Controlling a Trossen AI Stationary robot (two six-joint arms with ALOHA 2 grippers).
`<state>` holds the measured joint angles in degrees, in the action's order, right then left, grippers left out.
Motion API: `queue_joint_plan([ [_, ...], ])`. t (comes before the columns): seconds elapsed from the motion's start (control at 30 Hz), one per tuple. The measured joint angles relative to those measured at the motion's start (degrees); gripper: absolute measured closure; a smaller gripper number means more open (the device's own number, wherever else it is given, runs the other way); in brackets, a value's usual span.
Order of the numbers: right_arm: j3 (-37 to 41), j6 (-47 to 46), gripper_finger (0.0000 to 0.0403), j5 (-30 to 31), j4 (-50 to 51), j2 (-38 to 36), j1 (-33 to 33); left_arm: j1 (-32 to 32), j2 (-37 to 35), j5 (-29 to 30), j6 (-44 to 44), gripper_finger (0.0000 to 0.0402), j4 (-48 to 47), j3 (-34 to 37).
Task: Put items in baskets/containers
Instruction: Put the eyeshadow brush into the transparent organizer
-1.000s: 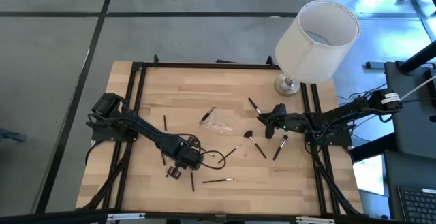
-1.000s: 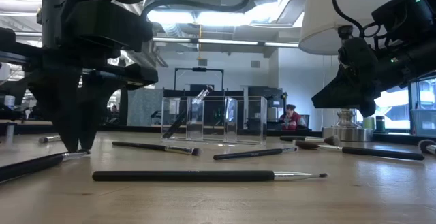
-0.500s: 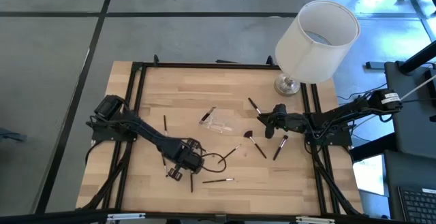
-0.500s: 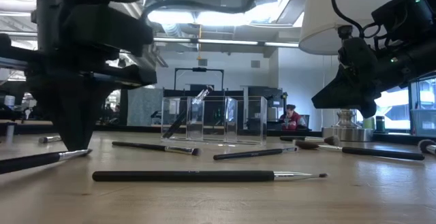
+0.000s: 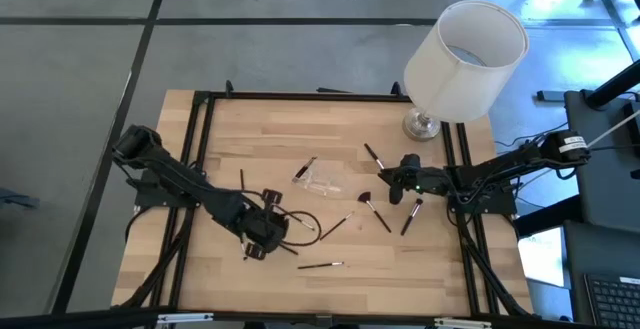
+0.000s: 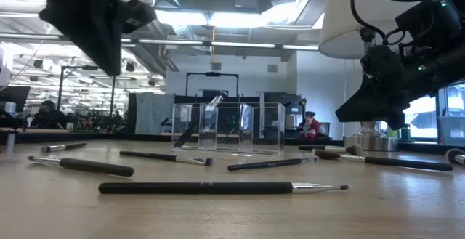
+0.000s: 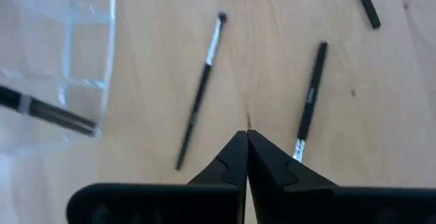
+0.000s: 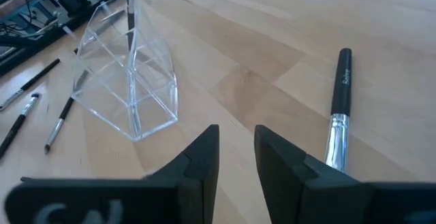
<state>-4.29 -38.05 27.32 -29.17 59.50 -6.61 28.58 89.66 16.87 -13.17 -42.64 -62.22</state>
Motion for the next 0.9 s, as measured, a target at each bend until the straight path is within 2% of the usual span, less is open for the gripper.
queue_joint_plan([
  [0.17,0.0,-2.3,0.0308,-0.1,1.9,0.0,0.0,0.1,0.9,-6.0,-2.7,0.0378,1.5,3.9],
  [0.33,0.0,-2.5,0.0308,-0.5,2.0,0.0,0.0,1.6,2.9,-11.8,-7.4,0.0335,2.2,7.2],
  [0.63,0.0,-3.8,0.0308,-0.5,2.1,0.0,0.0,3.3,5.0,-11.1,-5.8,0.027,4.2,7.4],
  [0.9,0.0,-3.8,0.0308,-0.4,2.1,0.0,0.0,4.1,10.3,-14.9,-4.6,0.0273,4.2,7.1],
])
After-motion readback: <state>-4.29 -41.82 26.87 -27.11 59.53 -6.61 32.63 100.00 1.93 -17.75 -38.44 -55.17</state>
